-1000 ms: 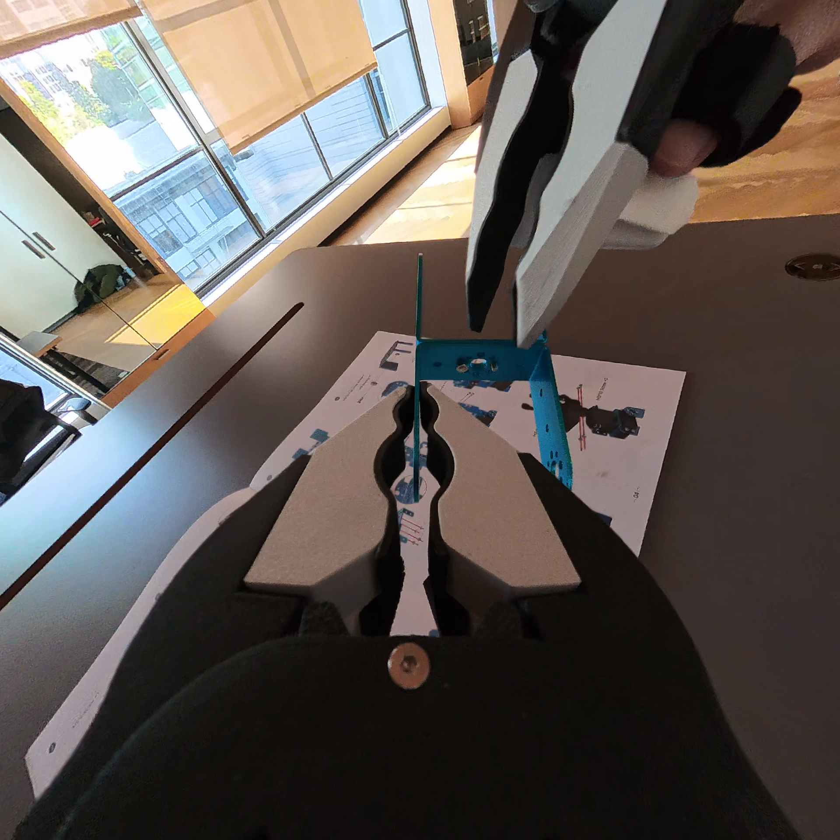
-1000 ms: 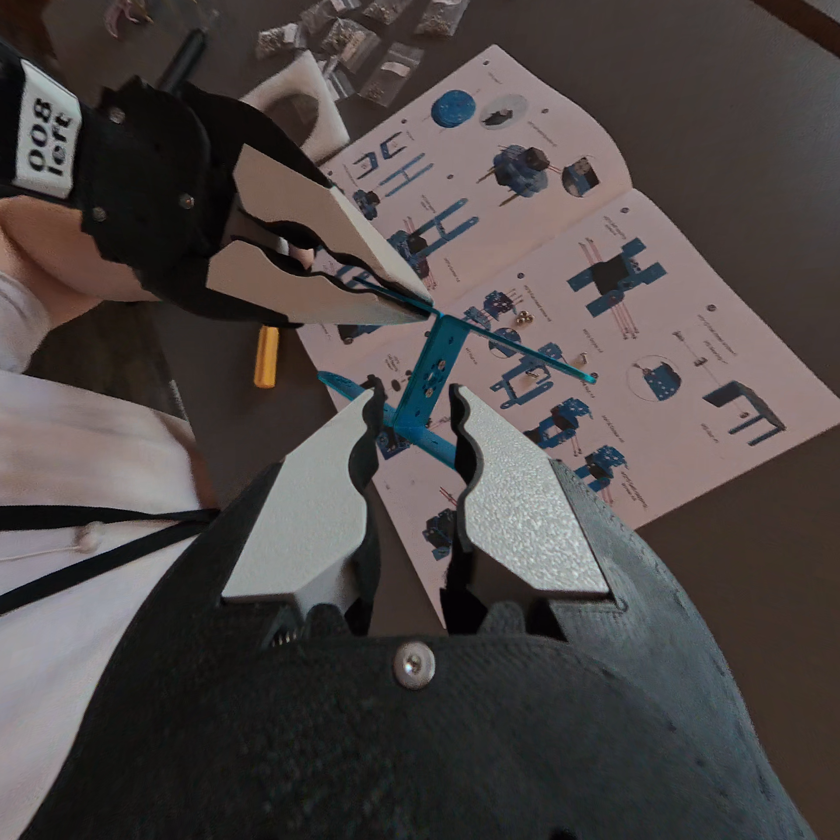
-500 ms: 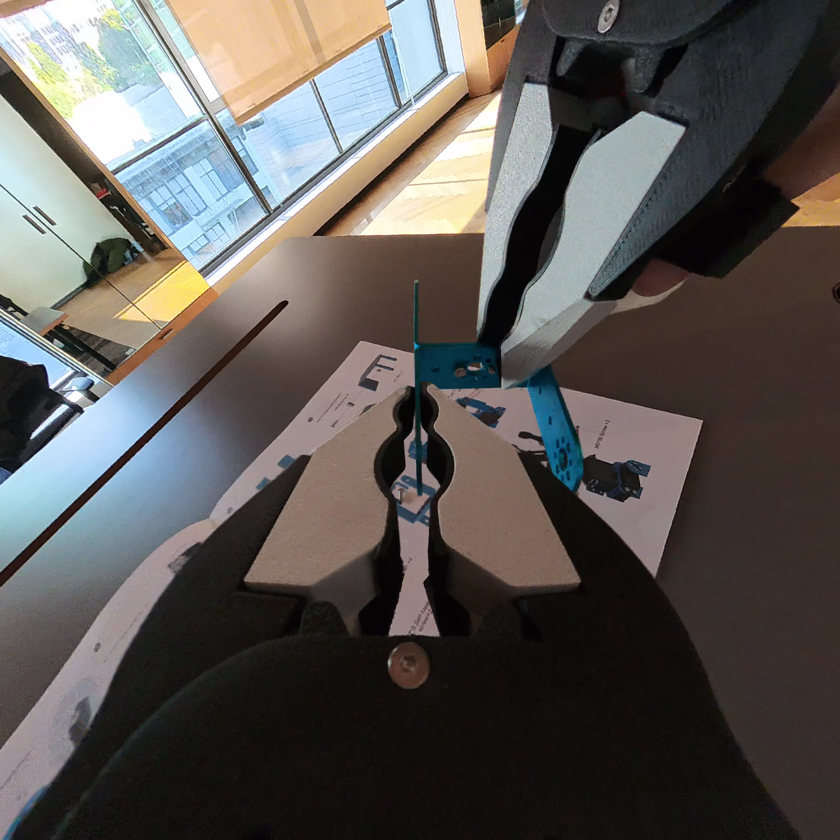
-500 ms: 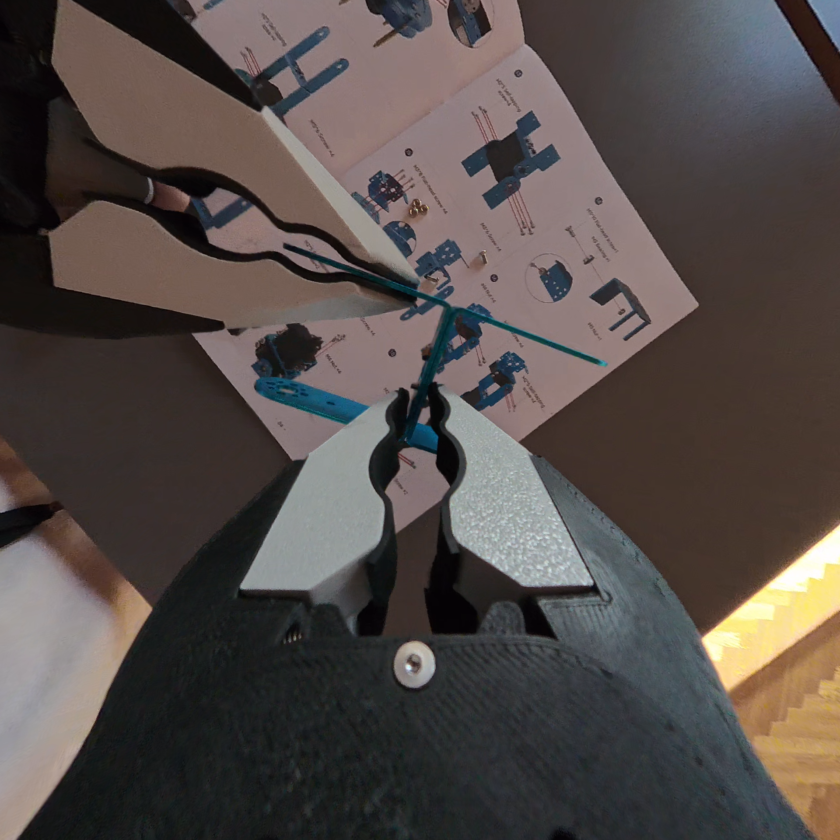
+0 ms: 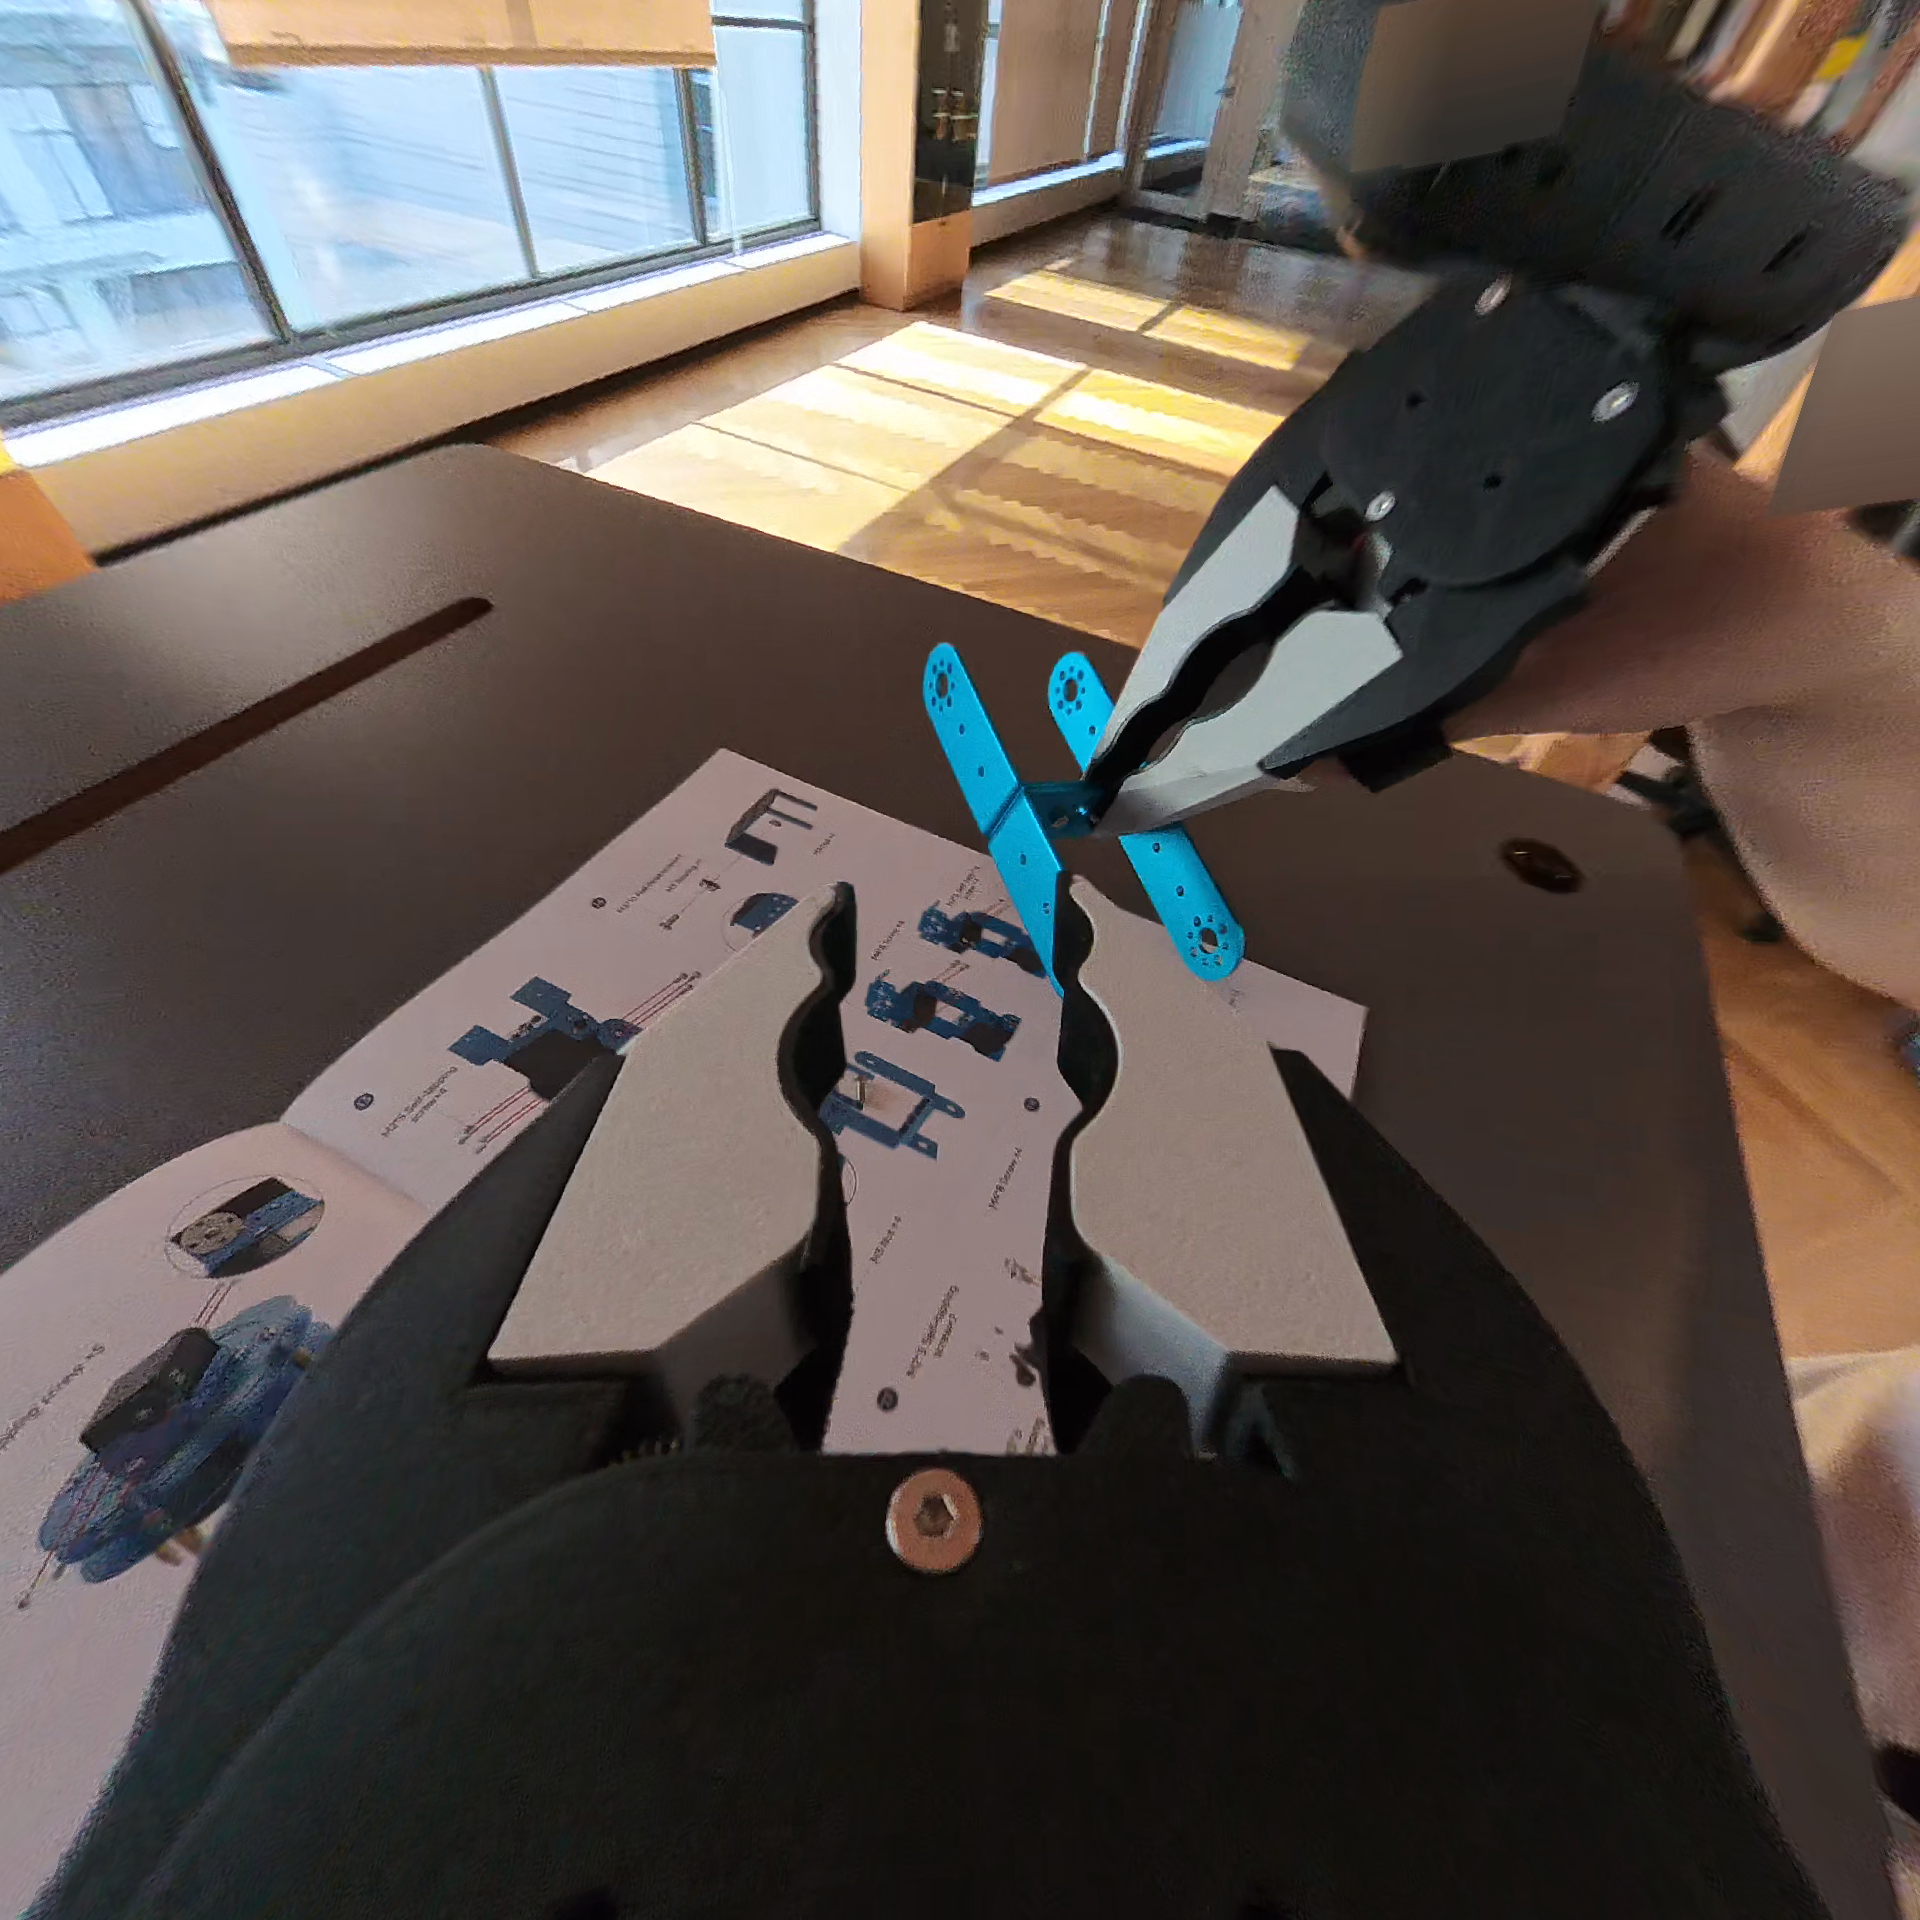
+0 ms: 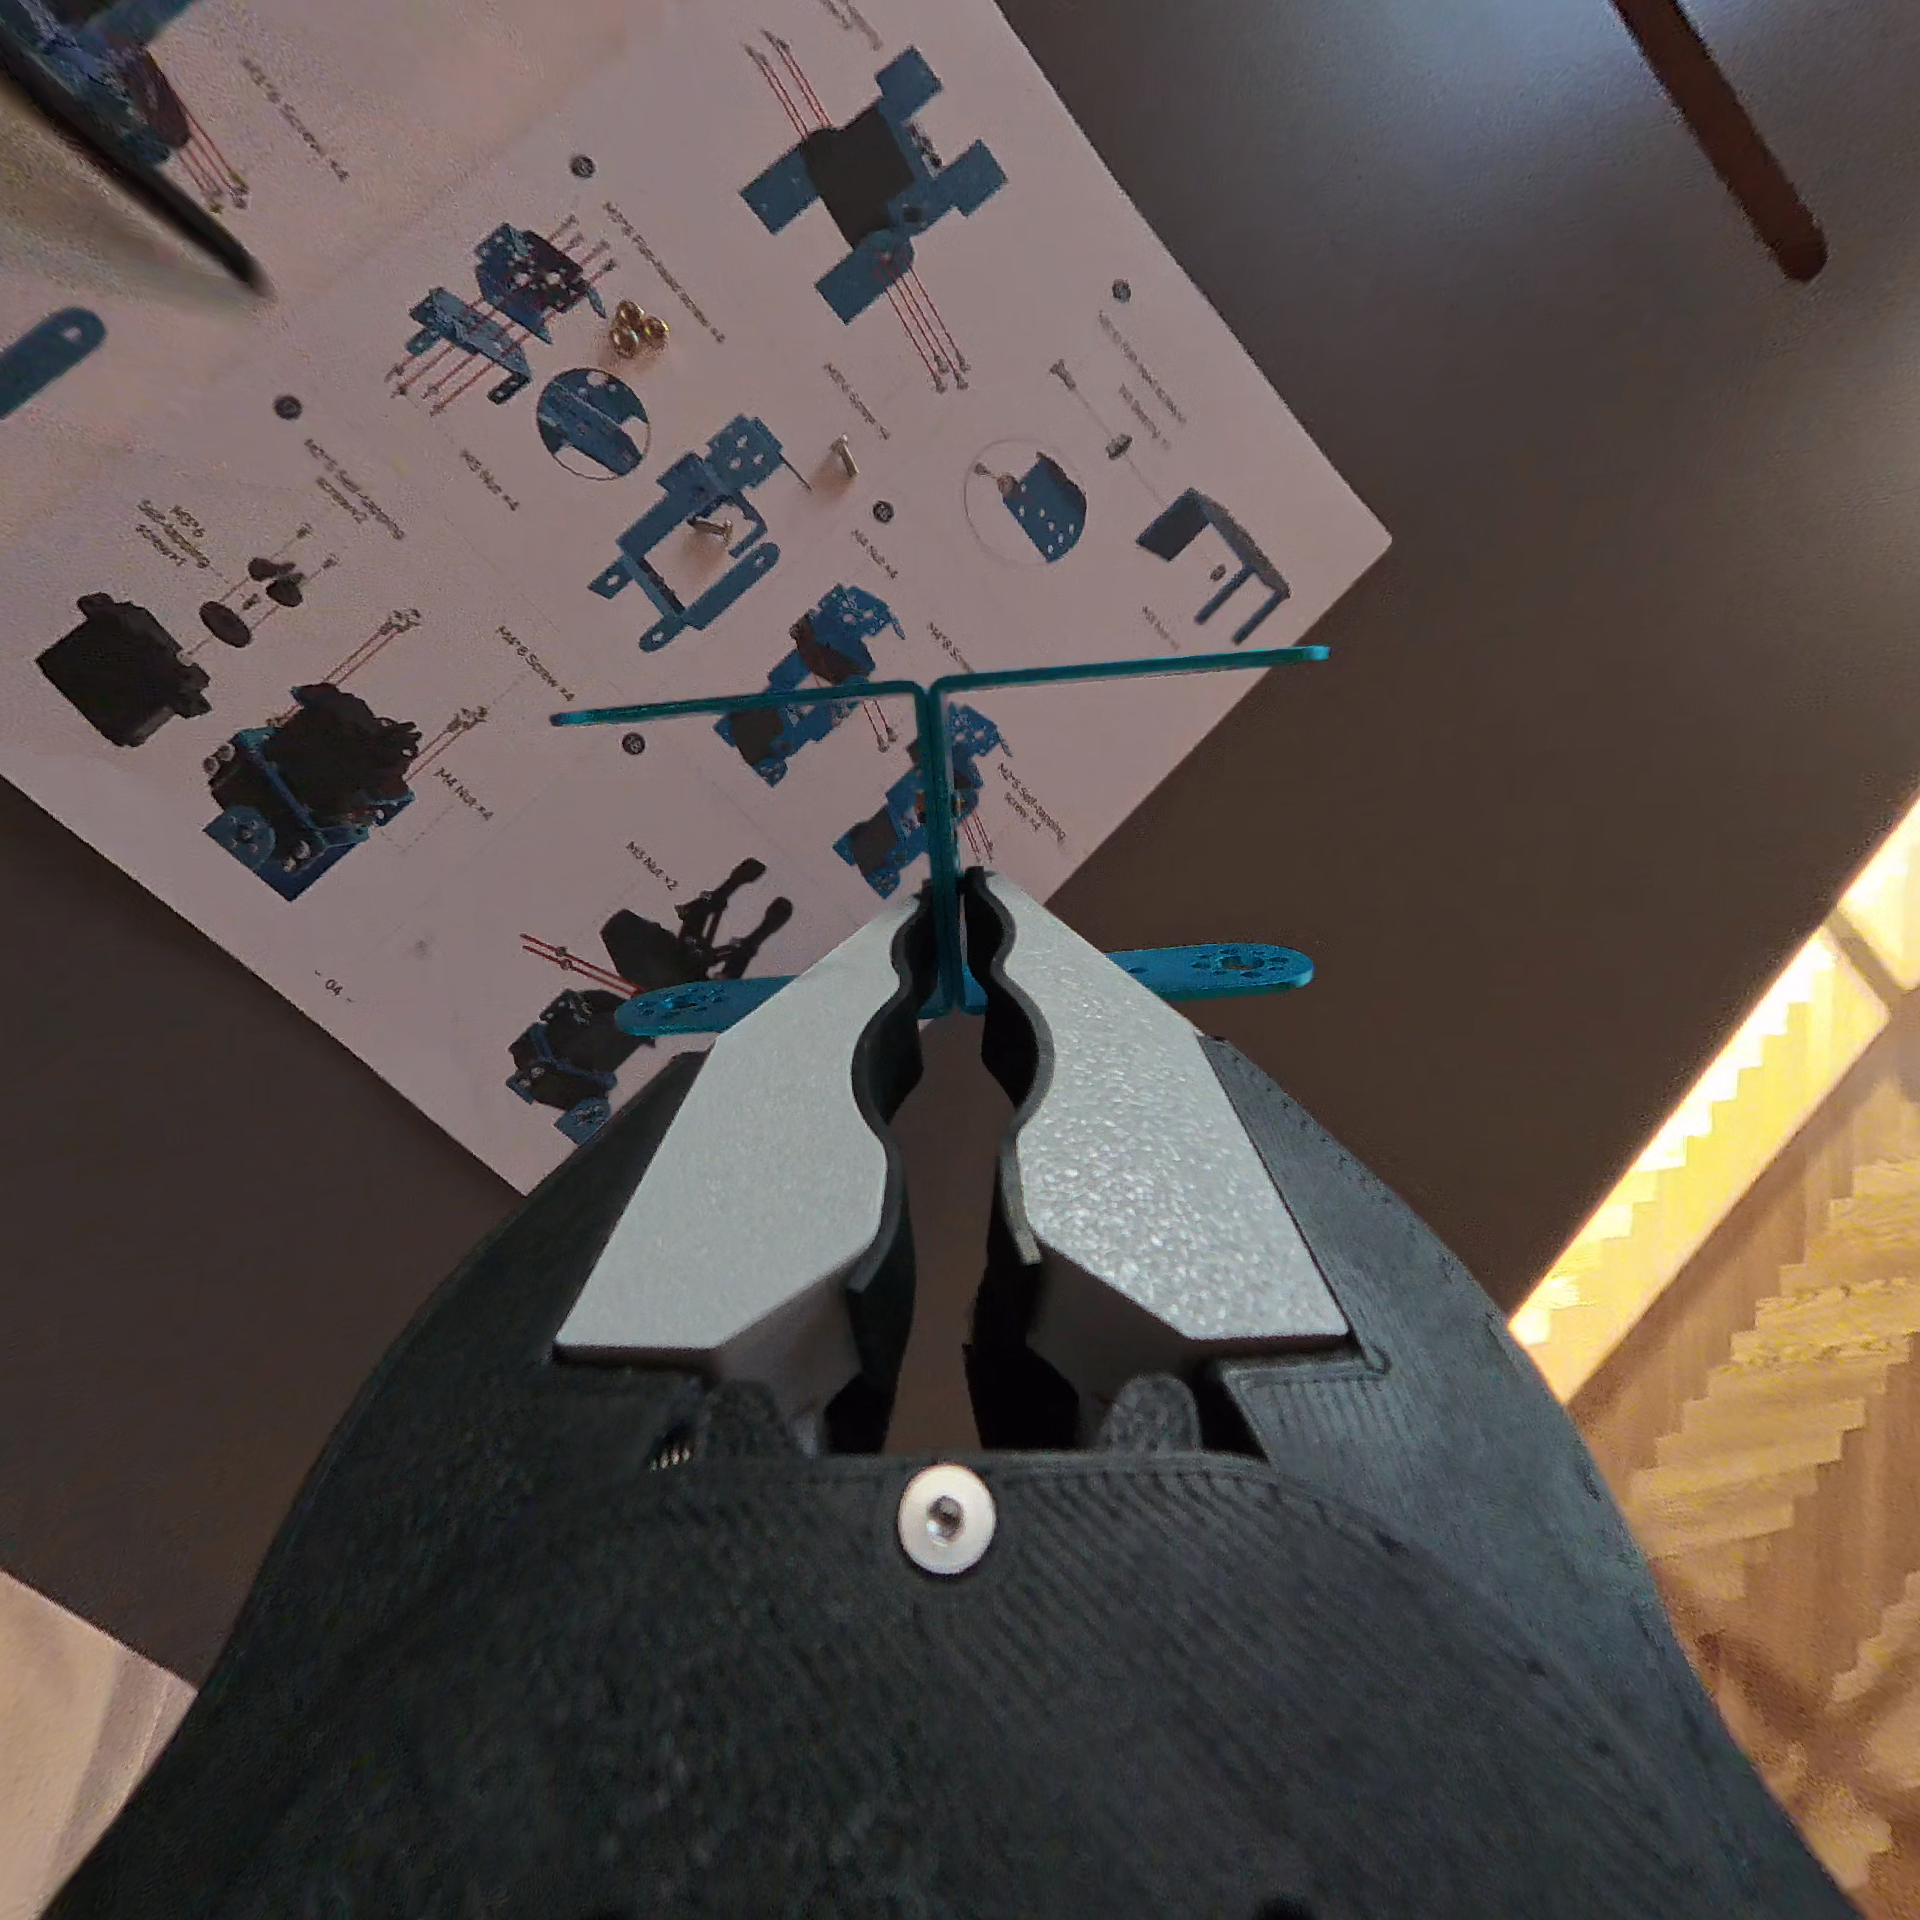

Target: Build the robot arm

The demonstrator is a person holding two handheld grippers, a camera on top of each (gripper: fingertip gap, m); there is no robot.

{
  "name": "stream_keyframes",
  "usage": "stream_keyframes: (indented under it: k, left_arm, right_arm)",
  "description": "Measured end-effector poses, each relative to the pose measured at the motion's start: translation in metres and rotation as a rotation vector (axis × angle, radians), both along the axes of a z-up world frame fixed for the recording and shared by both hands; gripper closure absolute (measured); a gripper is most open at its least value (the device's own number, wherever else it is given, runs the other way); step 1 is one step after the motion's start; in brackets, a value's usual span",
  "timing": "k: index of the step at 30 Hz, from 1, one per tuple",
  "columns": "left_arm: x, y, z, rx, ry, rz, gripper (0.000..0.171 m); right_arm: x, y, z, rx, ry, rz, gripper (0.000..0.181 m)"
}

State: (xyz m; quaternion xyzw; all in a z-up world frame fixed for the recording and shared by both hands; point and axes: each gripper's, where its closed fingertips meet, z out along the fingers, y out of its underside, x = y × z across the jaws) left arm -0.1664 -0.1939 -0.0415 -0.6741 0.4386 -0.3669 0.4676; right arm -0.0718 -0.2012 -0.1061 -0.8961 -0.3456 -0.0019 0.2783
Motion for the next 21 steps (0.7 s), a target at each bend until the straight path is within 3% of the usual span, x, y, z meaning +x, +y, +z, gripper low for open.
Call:
stream_keyframes:
  k: [3, 5, 9, 14, 17, 21]
  left_arm:
    - [-0.026, 0.005, 0.003, -0.128, 0.026, -0.083, 0.136]
    - [-0.037, 0.004, -0.004, -0.134, 0.079, -0.143, 0.140]
    - [-0.049, 0.004, -0.023, -0.026, 0.189, -0.193, 0.144]
    - [-0.050, -0.010, -0.042, -0.103, 0.218, -0.232, 0.157]
    - [-0.041, -0.032, -0.036, -0.273, 0.099, -0.301, 0.159]
    - [-0.025, -0.061, -0.001, -0.580, -0.217, -0.404, 0.151]
  right_arm:
    - [0.010, -0.008, -0.014, -0.088, 0.059, -0.015, 0.177]
    - [0.006, -0.015, -0.017, -0.158, 0.127, 0.020, 0.177]
    - [-0.002, -0.022, -0.011, -0.250, 0.252, 0.093, 0.177]
    - [-0.023, -0.027, 0.010, -0.335, 0.533, 0.169, 0.177]
    - [-0.048, -0.031, 0.035, -0.381, 0.814, 0.243, 0.177]
    - [-0.077, -0.038, 0.068, -0.499, 1.202, 0.326, 0.178]
